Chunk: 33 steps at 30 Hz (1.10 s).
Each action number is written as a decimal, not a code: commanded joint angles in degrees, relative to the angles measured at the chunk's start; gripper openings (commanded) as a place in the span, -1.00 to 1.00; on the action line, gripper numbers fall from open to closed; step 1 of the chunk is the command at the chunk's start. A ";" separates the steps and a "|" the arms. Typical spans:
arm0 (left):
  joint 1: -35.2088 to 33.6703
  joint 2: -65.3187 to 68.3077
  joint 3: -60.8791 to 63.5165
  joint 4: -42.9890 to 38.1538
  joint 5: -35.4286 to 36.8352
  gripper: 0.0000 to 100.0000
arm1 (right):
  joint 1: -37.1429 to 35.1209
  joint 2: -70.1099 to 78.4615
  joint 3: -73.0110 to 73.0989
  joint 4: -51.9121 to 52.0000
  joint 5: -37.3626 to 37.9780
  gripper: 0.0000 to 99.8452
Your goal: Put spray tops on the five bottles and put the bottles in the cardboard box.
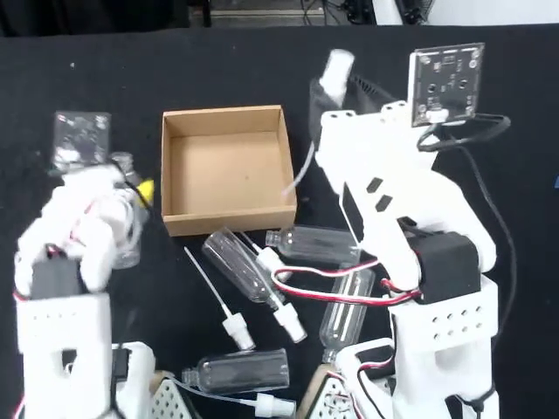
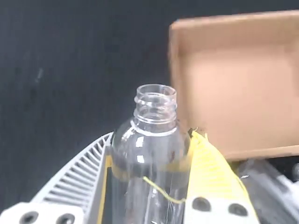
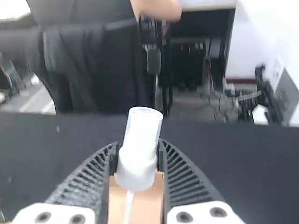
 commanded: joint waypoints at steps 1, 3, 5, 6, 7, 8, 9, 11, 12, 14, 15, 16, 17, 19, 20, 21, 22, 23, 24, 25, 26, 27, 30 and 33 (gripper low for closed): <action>12.62 -9.05 1.80 -4.57 0.62 -0.94 | 1.41 -2.07 -1.10 -8.09 -0.44 -0.98; 16.92 -10.99 4.00 -7.56 0.62 -0.94 | 1.23 -2.33 -0.13 -12.13 -0.44 -0.98; 19.65 -12.57 6.90 -11.08 0.62 -0.94 | 1.23 -3.03 0.31 -14.95 -0.44 -0.98; 20.35 -13.45 8.31 -12.40 0.70 -0.94 | 1.41 -3.47 0.31 -15.65 -0.44 -0.98; 20.97 -14.51 9.98 -13.45 0.70 -0.94 | 1.41 -3.82 0.31 -16.00 -0.44 -0.98; 21.41 -15.65 11.91 -14.51 0.70 -0.94 | 1.41 -4.18 0.31 -15.91 -0.44 -0.98; 21.85 -16.97 13.85 -15.65 0.70 -0.94 | 1.14 -4.79 0.31 -15.91 -0.44 -0.98; 22.37 -19.96 17.98 -18.64 0.70 -0.94 | 1.14 -5.93 0.66 -15.82 -0.53 -0.98; 22.37 -21.71 19.91 -20.31 0.70 -0.94 | 1.14 -6.55 1.19 -16.09 -0.53 -0.98; 22.46 -25.67 24.13 -23.03 0.70 -0.94 | 1.14 -7.87 2.15 -16.18 -0.53 -0.98; 22.64 -27.78 26.33 -24.09 0.70 -0.94 | 1.14 -8.31 2.77 -16.26 -0.53 -0.98; 22.64 -30.07 28.35 -25.05 0.70 -0.94 | 0.97 -8.84 3.38 -16.35 -0.53 -0.98; 22.64 -32.44 30.37 -25.85 0.70 -0.94 | -0.09 -9.36 3.82 -16.35 -0.53 -0.98; 22.64 -37.27 34.15 -27.96 0.70 -0.94 | -3.69 -10.51 4.79 -16.35 -0.53 -0.98; 22.64 -39.74 36.09 -29.01 0.70 -0.94 | -5.27 -11.03 5.32 -16.35 -0.53 -0.98; 22.64 -42.37 37.93 -29.89 0.70 -0.94 | -6.68 -11.65 5.85 -16.35 -0.53 -0.98; 22.64 -44.31 39.69 -30.86 0.70 -0.94 | -8.00 -11.91 6.37 -16.35 -0.35 -0.98; 22.64 -45.10 40.66 -31.74 0.70 -0.94 | -9.05 -12.09 6.90 -16.79 -0.18 -0.98; 22.64 -44.31 41.19 -32.62 0.70 -0.94 | -9.67 -12.09 7.69 -17.93 -0.09 -0.98; 22.64 -43.69 41.71 -33.41 0.70 -0.94 | -9.85 -12.09 8.75 -19.69 -0.09 -0.98; 22.64 -43.08 41.71 -34.02 0.70 -0.94 | -9.85 -12.09 10.15 -21.63 -0.09 -0.98; 22.64 -42.90 41.89 -34.37 0.79 -0.94 | -10.02 -12.09 11.74 -24.00 -0.09 -0.98; 23.78 -42.90 43.03 -36.31 3.43 -0.94 | -10.11 -12.09 16.22 -30.77 -0.09 -0.98; 25.27 -42.90 44.53 -38.86 6.68 -0.94 | -10.20 -12.09 19.56 -35.60 -0.09 -0.98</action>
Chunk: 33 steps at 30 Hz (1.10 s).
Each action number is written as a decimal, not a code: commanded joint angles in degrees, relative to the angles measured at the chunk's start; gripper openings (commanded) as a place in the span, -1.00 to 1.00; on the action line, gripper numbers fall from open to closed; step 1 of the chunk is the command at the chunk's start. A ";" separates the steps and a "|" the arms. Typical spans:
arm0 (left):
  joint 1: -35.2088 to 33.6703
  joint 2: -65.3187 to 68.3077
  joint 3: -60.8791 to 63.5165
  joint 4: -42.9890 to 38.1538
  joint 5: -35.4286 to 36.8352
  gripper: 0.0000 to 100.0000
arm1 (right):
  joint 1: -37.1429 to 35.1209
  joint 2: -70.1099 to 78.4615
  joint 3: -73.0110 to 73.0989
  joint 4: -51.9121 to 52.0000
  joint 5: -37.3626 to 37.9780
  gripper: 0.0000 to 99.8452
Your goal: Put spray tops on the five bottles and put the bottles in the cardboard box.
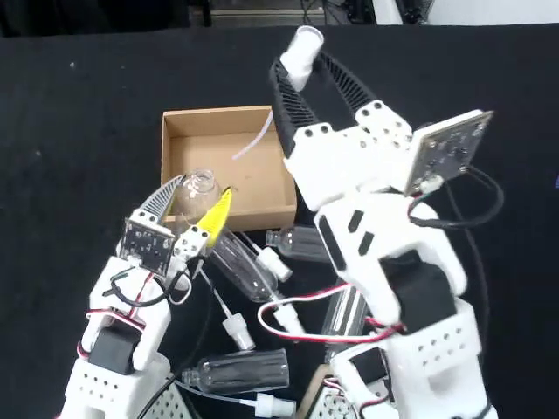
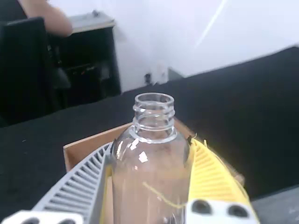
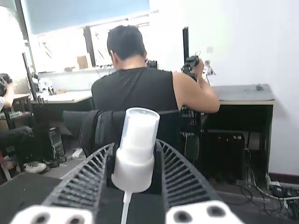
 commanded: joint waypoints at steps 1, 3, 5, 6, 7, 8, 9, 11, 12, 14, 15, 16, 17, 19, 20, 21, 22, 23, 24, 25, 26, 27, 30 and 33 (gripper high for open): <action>2.33 -0.09 1.10 -5.10 4.13 -0.94 | -1.32 -1.45 1.89 -6.33 -0.09 -0.98; 2.51 -0.09 2.42 -7.65 4.31 -0.94 | -3.96 -1.63 2.42 -6.51 -0.09 -0.98; 2.51 -0.09 3.74 -10.29 4.31 -0.94 | -6.33 -1.36 2.59 -6.42 -0.09 -0.98; 2.59 -0.09 4.44 -11.52 4.31 -0.94 | -7.30 -1.36 2.59 -6.42 0.00 -0.98; 2.68 -0.09 5.14 -12.75 4.22 -0.94 | -7.91 -1.36 2.59 -6.42 0.00 -0.98; 2.68 -0.09 5.85 -13.89 4.22 -0.94 | -8.26 -1.36 2.59 -6.51 0.35 -0.98; 2.68 -0.09 6.46 -15.03 4.22 -0.94 | -8.26 -1.36 2.51 -6.51 1.49 -0.98; 2.68 -0.09 6.81 -16.26 4.13 -0.94 | -8.35 -1.45 2.51 -6.51 4.66 -0.98; 2.68 -0.09 6.81 -16.35 4.22 -0.94 | -8.35 -1.45 2.51 -6.51 6.15 -0.98; 2.68 -0.09 6.81 -16.53 4.22 -0.94 | -8.35 -1.36 2.68 -6.51 7.74 -0.98; 2.68 -0.09 6.81 -16.53 4.22 -0.94 | -8.35 -1.36 2.86 -6.42 8.00 -0.98; 2.68 -0.09 6.81 -16.44 4.13 -0.94 | -8.35 -1.36 3.12 -6.51 8.00 -0.98; 2.68 -0.09 6.81 -16.35 4.13 -0.94 | -8.44 -1.36 3.30 -6.51 8.18 -0.98; 2.68 -0.09 6.81 -16.35 4.13 -0.94 | -8.44 -1.36 3.47 -6.51 8.00 -0.98; 2.68 -0.09 6.81 -16.35 4.13 -0.94 | -8.53 -1.36 3.56 -6.51 8.00 -0.98; 2.68 -0.09 6.81 -16.35 4.13 -0.94 | -9.05 -1.36 3.56 -6.42 8.18 -0.98; 2.68 -0.09 6.81 -16.35 4.13 -0.94 | -9.93 -1.36 3.56 -6.24 8.26 -0.98; 2.68 -0.09 6.81 -16.35 4.13 -0.94 | -10.99 -1.45 3.56 -5.36 8.35 -0.98; 2.68 -0.09 6.81 -16.35 4.13 -0.94 | -12.22 -1.45 3.47 -4.31 8.35 -0.98; 2.68 -0.09 6.81 -16.26 4.13 -0.94 | -13.89 -1.45 3.47 -3.69 8.35 -0.98; 2.68 -0.09 6.81 -16.26 4.13 -0.94 | -15.30 -1.36 3.47 -3.34 8.44 -0.98; 2.68 -0.09 6.81 -16.26 4.13 -0.94 | -16.09 -1.36 3.47 -3.08 8.44 -0.98; 2.51 -0.09 6.81 -16.26 4.13 -0.94 | -16.26 -1.27 3.65 -2.81 8.44 -0.98; 2.24 -0.09 6.81 -16.26 4.13 -0.94 | -16.53 -1.27 3.56 0.79 8.53 -0.98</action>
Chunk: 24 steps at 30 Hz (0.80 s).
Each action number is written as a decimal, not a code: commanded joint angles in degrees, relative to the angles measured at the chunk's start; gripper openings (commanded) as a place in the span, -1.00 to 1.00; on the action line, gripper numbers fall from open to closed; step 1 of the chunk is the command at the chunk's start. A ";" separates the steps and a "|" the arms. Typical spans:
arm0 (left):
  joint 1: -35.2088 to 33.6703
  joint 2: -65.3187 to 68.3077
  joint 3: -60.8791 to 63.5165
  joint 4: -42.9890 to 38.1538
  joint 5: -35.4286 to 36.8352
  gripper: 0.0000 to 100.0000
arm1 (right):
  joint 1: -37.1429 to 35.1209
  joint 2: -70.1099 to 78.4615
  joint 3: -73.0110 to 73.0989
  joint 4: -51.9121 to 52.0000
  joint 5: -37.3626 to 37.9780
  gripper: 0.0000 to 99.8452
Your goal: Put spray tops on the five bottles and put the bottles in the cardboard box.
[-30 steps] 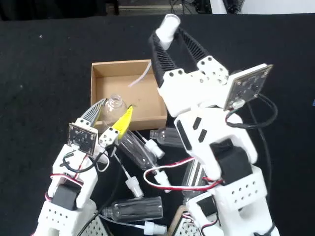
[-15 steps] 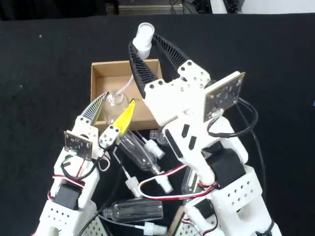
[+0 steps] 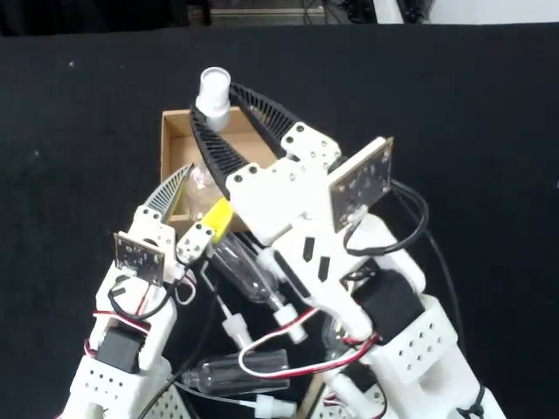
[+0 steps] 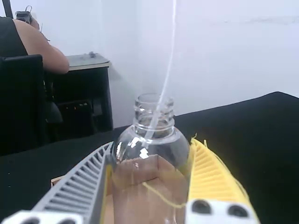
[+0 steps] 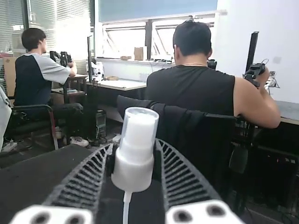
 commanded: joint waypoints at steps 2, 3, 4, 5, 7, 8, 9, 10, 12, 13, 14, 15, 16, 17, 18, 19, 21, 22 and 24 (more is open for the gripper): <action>-0.13 -0.09 1.27 -1.14 0.35 -0.94 | -2.11 -1.27 -0.57 4.75 1.85 -0.98; -0.13 -0.09 1.27 -1.14 0.35 -0.94 | -2.90 -1.27 -0.92 5.10 3.08 -0.98; -0.13 -0.09 1.27 -1.14 0.35 -0.94 | -3.43 -1.27 -0.92 5.63 4.22 -0.98; -0.13 -0.09 1.27 -1.14 0.35 -0.94 | -3.87 -1.19 -1.19 6.68 5.19 -0.97; -0.13 -0.09 1.27 -1.14 0.35 -0.94 | -4.84 -0.66 -1.71 8.44 6.33 -0.90; -0.22 -0.09 1.27 -1.14 0.35 -0.94 | -5.01 -0.13 -2.51 9.41 6.33 -0.85; -0.22 -0.09 1.27 -1.14 0.35 -0.94 | -5.01 0.57 -3.47 10.90 6.07 -0.79; -0.22 -0.09 1.27 -1.14 0.35 -0.94 | -5.10 1.45 -4.70 12.57 5.98 -0.74; -0.22 -0.09 1.27 -1.14 0.35 -0.94 | -5.36 3.30 -7.16 16.18 5.98 -0.69; -0.22 -0.09 1.27 -1.14 0.35 -0.94 | -5.36 4.00 -8.48 17.85 5.98 -0.69; -0.22 -0.09 1.27 -1.14 0.35 -0.94 | -5.36 4.62 -9.71 19.25 5.98 -0.69; -0.22 -0.09 1.27 -1.14 0.35 -0.94 | -5.36 5.05 -10.86 20.48 5.98 -0.69; -0.22 -0.09 1.27 -1.14 0.35 -0.94 | -5.36 5.23 -11.91 21.54 5.98 -0.69; -0.22 -0.09 1.27 -1.14 0.35 -0.94 | -5.36 5.14 -12.70 22.33 5.98 -0.69; -0.22 -0.09 1.27 -1.14 0.35 -0.94 | -5.36 4.79 -13.41 23.12 5.98 -0.69; -0.22 -0.09 1.27 -1.14 0.35 -0.94 | -5.36 4.35 -14.02 23.91 6.15 -0.69; -0.22 -0.09 1.27 -1.05 0.35 -0.94 | -4.84 2.95 -15.16 25.05 6.33 -0.69; -0.22 -0.09 1.27 -1.05 0.35 -0.94 | -3.87 2.15 -15.43 25.32 6.42 -0.69; -0.22 -0.09 1.27 -1.05 0.35 -0.94 | 0.97 1.19 -15.60 25.41 6.42 -0.69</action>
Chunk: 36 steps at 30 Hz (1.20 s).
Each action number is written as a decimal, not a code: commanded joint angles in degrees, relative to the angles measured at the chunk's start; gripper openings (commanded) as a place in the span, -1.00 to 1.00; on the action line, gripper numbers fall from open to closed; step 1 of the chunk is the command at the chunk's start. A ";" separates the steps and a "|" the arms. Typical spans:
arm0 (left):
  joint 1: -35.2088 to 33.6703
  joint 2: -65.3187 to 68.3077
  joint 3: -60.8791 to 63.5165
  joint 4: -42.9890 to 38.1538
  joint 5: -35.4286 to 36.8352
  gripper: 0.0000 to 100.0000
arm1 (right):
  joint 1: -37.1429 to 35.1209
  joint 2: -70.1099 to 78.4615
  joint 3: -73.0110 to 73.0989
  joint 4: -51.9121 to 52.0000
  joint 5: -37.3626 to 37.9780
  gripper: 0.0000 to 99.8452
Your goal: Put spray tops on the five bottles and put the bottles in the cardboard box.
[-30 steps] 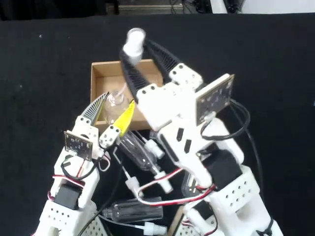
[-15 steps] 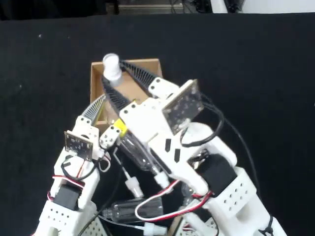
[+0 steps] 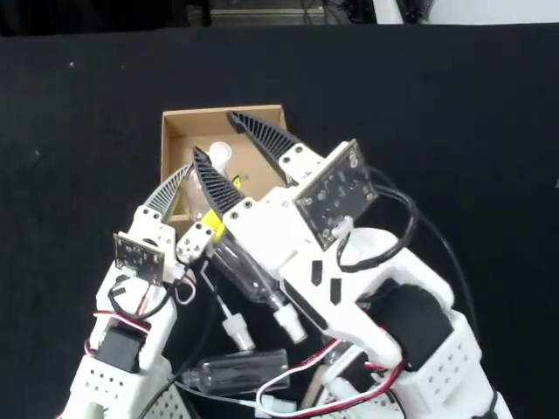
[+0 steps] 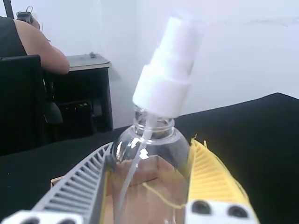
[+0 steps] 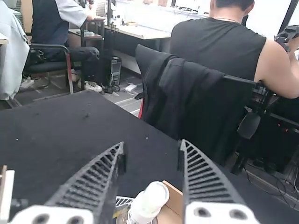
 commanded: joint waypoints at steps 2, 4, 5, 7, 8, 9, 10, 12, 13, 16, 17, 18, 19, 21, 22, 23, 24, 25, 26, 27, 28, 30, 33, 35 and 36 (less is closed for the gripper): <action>-0.13 0.00 1.27 -1.05 0.35 -0.94 | 11.25 0.92 -3.21 0.35 0.62 -0.75; -0.13 0.26 1.27 -1.05 0.35 -0.94 | 18.11 0.57 -1.27 0.53 0.53 -0.88; -0.13 0.26 1.27 -1.05 0.35 -0.94 | 21.27 0.48 -0.31 1.32 0.44 -0.95; -0.13 0.44 1.27 -1.05 0.35 -0.94 | 26.73 0.75 1.71 3.96 0.18 -0.96; -0.13 0.44 1.27 -1.05 0.35 -0.94 | 29.10 0.92 3.12 5.19 0.09 -0.93; -0.13 0.44 1.27 -1.05 0.35 -0.94 | 31.21 0.92 5.32 5.89 0.09 -0.90; -0.04 0.44 1.27 -1.05 0.35 -0.94 | 32.97 1.10 7.87 5.89 0.09 -0.86; 0.04 0.44 1.27 -1.05 0.35 -0.94 | 35.96 1.54 13.05 5.80 0.09 -0.80; -0.13 0.44 1.27 -1.05 0.35 -0.94 | 37.36 1.89 15.78 5.01 0.09 -0.78; -0.13 0.44 1.27 -0.97 0.35 -0.94 | 41.32 2.77 24.57 -2.02 0.09 -0.75; -0.13 0.44 1.27 -0.53 0.35 -0.94 | 42.55 2.86 27.56 -5.10 0.09 -0.75; -0.13 0.44 1.27 1.32 0.35 -0.94 | 43.60 2.95 30.73 -8.26 0.09 -0.75; -0.13 0.00 1.27 3.87 0.35 -0.94 | 44.40 2.95 33.89 -11.43 0.09 -0.75; -0.13 0.00 1.27 6.68 0.70 -0.94 | 45.80 2.86 39.52 -17.23 0.09 -0.75; -0.13 0.09 1.27 6.77 0.79 -0.94 | 46.59 2.86 41.98 -19.87 0.09 -0.75; -0.13 0.00 1.27 6.68 0.79 -0.94 | 47.38 2.86 44.26 -22.33 0.09 -0.75; -0.13 -0.09 0.92 6.42 0.79 -0.94 | 47.91 2.86 46.46 -24.88 0.09 -0.75; -0.22 -0.09 0.40 5.27 0.79 -0.94 | 48.53 2.86 48.13 -27.25 0.09 -0.75; -0.57 -0.09 0.22 3.69 0.79 -0.94 | 49.14 2.86 49.45 -29.27 0.09 -0.75; -1.45 0.35 -0.22 1.93 0.79 -0.94 | 49.76 2.86 50.51 -30.86 0.09 -0.75; -2.24 0.44 -0.31 -0.09 0.79 -0.94 | 50.11 2.86 51.30 -32.09 0.09 -0.75; -4.18 0.44 -0.48 -5.01 0.79 -0.94 | 50.55 2.86 52.79 -34.02 0.09 -0.75; -5.93 0.62 -3.82 -7.65 0.79 -0.94 | 50.37 2.86 54.46 -36.22 0.18 -0.75; -6.11 1.85 -7.78 -7.12 0.79 -0.94 | 50.37 2.86 55.60 -37.80 0.44 -0.75; -6.20 3.60 -9.89 -7.30 0.79 -0.94 | 50.37 2.95 56.22 -38.59 0.53 -0.75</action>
